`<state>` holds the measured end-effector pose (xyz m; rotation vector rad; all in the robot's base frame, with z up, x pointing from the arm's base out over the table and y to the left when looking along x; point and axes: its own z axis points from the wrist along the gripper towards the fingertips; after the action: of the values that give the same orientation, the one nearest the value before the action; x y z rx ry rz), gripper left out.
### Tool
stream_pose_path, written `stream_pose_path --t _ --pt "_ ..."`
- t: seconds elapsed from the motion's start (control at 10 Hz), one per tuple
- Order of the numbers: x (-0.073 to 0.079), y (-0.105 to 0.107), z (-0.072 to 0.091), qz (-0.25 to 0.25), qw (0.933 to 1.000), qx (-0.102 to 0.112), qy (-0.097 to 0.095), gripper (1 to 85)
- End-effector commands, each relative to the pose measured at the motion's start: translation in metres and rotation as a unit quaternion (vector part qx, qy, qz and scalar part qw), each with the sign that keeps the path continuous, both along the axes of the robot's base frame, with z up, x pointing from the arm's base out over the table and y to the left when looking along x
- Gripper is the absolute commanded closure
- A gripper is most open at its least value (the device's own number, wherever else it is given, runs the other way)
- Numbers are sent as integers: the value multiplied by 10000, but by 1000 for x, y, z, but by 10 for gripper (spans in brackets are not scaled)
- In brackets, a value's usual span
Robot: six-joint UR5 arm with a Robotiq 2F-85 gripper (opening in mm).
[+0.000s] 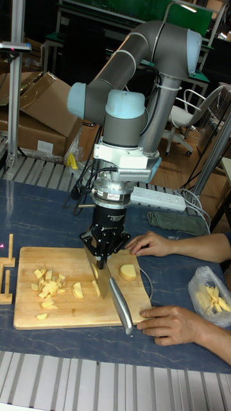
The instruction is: Chop the potatoes
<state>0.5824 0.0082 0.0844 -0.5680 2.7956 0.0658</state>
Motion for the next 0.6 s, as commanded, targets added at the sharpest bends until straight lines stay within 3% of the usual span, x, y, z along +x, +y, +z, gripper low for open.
stream_pose_path --t 0.0,0.3,0.5 --pt "1 2 -1 -46 9999 103 -31 847" --pt "4 1 -5 -30 9999 128 -87 847" --pt "15 3 -17 -35 9995 139 -264 847"
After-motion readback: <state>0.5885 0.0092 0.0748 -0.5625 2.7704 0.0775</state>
